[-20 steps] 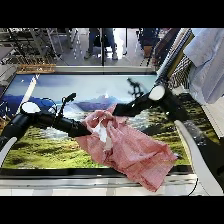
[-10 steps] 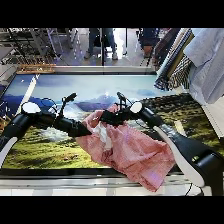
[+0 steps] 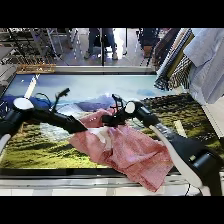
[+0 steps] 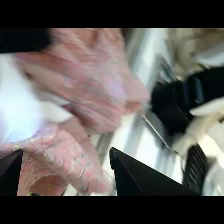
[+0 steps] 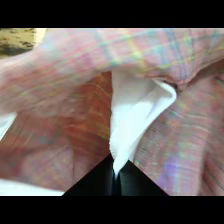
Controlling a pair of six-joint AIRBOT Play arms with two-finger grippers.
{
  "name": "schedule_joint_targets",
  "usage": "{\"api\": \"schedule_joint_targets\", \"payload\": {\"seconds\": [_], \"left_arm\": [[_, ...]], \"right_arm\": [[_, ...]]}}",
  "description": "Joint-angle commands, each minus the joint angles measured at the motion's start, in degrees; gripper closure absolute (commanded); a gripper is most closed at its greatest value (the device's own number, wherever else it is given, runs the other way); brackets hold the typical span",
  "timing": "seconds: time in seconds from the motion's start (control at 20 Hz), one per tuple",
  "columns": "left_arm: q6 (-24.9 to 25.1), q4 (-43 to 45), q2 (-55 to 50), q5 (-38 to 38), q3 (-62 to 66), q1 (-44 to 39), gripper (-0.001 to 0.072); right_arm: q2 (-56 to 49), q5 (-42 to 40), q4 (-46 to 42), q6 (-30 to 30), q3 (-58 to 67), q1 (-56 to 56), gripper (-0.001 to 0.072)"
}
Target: Fold the clothes and pants, and hang the long-sleeved shirts on hangers.
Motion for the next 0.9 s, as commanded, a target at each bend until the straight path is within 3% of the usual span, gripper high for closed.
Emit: {"api": "schedule_joint_targets", "payload": {"seconds": [0.0,0.1,0.3,0.45,0.6,0.85], "left_arm": [[-5.97,8.52,0.04,3.91,6.05,3.30,0.0108],[-4.24,12.31,-0.39,10.40,6.54,2.27,0.0005],[13.07,12.98,-4.24,17.25,6.54,-3.37,-0.0002],[21.94,11.37,-8.37,22.38,6.60,-7.72,0.0000],[37.55,4.98,-12.94,16.50,6.75,-9.46,0.0005],[50.36,-7.58,-18.05,14.62,6.78,-9.79,0.0018]], "right_arm": [[9.88,7.32,-11.30,-1.99,0.48,0.11,0.0689],[12.57,8.55,-11.23,-1.99,0.48,1.11,0.0689],[13.09,9.53,-11.28,-2.14,0.48,4.87,0.0688],[13.53,9.79,-11.30,-2.14,0.50,7.26,0.0688],[14.67,9.86,-11.34,-2.14,0.50,8.04,0.0688],[15.85,12.11,-11.26,-1.90,0.48,8.04,0.0688]]}}
